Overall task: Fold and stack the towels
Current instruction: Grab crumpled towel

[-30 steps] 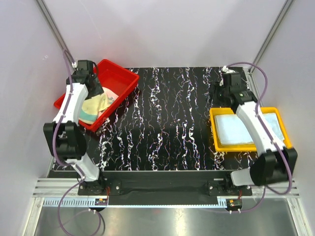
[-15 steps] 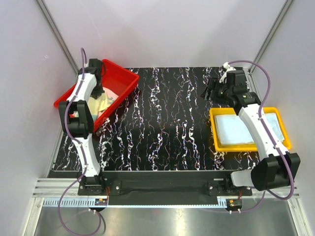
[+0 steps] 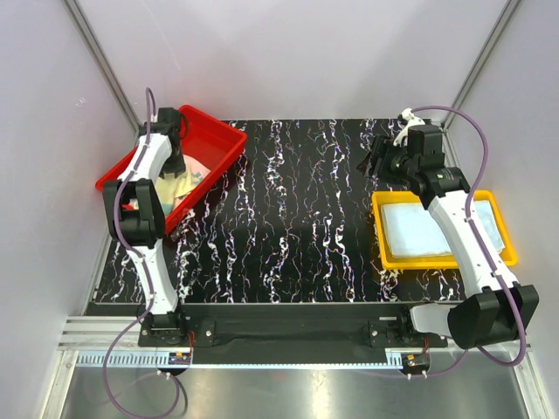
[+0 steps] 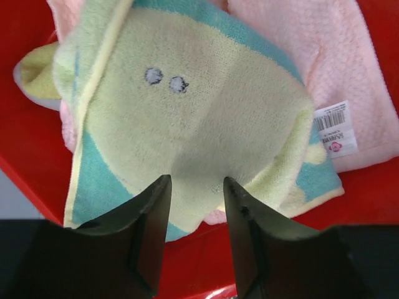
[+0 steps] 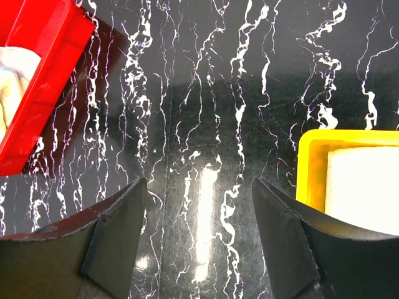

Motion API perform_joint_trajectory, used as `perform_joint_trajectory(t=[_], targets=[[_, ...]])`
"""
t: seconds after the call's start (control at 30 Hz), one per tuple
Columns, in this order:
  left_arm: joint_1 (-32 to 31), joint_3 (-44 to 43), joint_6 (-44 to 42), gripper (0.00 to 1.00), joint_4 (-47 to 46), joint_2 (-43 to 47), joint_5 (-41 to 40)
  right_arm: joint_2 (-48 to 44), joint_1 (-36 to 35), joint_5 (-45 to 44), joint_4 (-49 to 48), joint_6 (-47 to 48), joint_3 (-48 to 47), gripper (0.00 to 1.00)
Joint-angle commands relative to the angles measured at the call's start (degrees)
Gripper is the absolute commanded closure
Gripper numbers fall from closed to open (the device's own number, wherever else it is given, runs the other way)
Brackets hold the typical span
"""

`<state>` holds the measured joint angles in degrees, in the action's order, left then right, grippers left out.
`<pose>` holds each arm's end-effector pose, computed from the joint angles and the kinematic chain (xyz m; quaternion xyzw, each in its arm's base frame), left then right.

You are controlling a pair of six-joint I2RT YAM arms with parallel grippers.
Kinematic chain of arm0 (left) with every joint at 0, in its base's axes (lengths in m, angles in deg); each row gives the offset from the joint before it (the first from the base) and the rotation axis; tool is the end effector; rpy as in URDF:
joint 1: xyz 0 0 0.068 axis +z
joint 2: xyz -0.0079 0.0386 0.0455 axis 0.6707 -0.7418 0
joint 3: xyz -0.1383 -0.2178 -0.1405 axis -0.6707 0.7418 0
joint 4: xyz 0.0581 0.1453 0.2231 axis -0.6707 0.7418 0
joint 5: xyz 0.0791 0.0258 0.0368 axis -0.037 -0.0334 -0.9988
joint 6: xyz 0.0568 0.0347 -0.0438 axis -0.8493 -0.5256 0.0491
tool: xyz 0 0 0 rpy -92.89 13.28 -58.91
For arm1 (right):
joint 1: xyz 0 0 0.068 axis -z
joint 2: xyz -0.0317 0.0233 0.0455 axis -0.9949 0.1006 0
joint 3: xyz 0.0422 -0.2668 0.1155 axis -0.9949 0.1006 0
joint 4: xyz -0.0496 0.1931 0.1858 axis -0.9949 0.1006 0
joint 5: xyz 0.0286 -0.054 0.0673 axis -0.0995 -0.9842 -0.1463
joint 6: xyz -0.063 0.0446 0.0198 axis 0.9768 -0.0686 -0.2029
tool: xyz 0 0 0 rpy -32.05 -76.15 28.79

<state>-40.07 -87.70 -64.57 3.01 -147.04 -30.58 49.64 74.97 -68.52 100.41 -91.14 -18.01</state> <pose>0.4728 0.0407 0.2339 -0.1518 0.9502 0.1533 0.2249 0.3076 0.0618 0.3689 0.0211 0.8789 0.1798 0.4412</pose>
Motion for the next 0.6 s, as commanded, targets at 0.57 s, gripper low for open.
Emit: perform_joint_trajectory(t=[0.57], targets=[[-8.37, -14.41, 0.6, 0.86, 2.7, 22.65, -0.25, -3.09, -0.06, 1.95, -0.4, -2.66, -2.27, 0.26]])
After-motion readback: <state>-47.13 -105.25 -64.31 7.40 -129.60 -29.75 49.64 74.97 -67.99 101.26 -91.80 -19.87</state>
